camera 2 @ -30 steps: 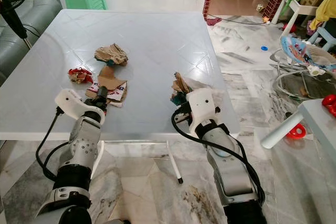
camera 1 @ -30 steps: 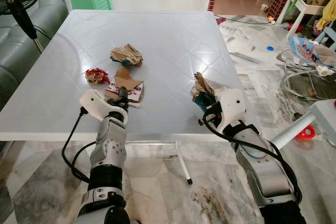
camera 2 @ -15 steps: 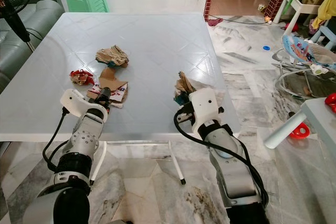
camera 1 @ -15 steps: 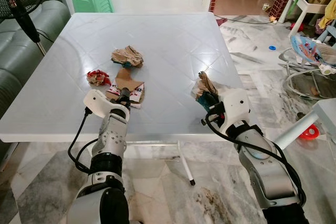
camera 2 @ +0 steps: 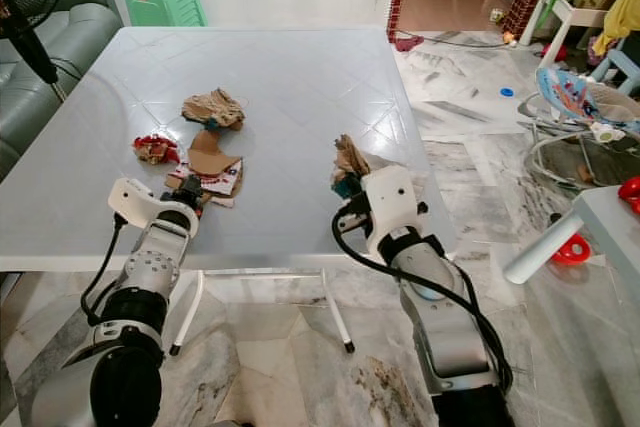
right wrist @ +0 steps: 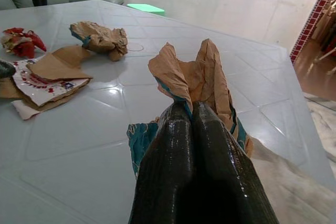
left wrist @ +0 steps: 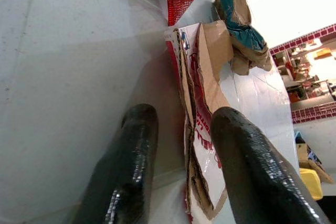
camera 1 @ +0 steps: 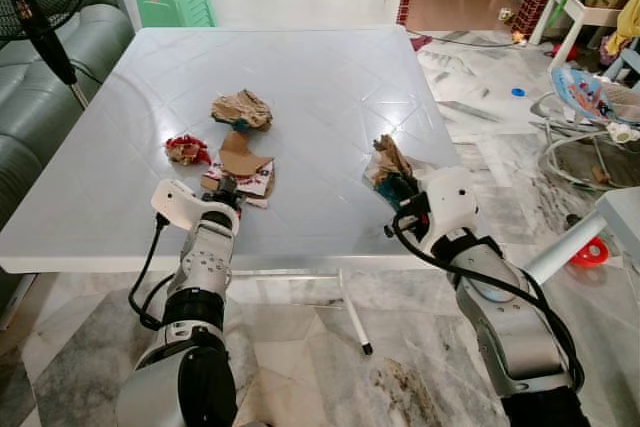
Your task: Picking trash to rubbish bin
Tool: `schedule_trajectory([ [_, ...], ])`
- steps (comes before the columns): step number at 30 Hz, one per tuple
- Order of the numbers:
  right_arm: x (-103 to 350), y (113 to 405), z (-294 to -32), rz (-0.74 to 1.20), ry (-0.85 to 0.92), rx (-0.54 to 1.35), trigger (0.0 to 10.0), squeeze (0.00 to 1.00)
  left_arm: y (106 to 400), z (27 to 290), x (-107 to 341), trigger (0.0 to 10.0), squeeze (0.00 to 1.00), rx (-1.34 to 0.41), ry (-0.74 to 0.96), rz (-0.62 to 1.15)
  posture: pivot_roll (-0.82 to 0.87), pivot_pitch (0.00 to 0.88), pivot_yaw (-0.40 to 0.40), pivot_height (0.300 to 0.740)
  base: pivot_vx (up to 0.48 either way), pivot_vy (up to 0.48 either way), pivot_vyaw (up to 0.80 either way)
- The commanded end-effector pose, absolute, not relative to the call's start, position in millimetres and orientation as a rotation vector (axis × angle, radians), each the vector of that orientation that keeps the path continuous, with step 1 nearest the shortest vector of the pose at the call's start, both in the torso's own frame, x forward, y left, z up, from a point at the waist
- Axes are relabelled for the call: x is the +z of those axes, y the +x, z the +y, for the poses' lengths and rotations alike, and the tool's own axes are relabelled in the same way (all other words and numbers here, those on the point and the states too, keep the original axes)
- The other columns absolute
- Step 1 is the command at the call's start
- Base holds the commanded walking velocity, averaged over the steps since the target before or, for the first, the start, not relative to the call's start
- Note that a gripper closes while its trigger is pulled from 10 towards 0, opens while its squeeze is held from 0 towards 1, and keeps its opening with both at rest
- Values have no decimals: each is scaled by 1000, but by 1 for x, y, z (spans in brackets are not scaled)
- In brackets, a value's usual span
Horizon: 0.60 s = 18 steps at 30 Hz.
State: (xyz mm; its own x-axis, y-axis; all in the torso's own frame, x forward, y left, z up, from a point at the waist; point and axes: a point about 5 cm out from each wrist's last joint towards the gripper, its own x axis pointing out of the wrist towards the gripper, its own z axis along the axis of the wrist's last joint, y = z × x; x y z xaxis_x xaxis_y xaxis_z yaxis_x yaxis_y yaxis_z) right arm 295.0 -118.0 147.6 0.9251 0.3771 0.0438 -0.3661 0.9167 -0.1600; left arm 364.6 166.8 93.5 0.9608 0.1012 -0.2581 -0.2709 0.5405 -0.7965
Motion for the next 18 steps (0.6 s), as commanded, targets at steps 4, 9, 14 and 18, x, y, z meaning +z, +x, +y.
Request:
schedule_trajectory([
  [4, 151, 294, -115, -80, -143, 402, 0, 0, 365, 164, 91, 0, 0, 208, -963, 208, -109, 38, -13, 740, 0, 0, 0],
  [9, 150, 294, -113, -76, -141, 417, 0, 0, 365, 164, 93, 0, 0, 208, -920, 190, -104, 36, -15, 740, 0, 0, 0],
  [14, 150, 296, -111, -76, -141, 425, 0, 0, 364, 168, 93, 0, 0, 214, -885, 174, -95, 32, -17, 740, 0, 0, 0],
  [18, 150, 296, -110, -76, -138, 430, 0, 0, 365, 167, 97, 0, 0, 173, -817, 149, -93, 30, -17, 740, 0, 0, 0],
])
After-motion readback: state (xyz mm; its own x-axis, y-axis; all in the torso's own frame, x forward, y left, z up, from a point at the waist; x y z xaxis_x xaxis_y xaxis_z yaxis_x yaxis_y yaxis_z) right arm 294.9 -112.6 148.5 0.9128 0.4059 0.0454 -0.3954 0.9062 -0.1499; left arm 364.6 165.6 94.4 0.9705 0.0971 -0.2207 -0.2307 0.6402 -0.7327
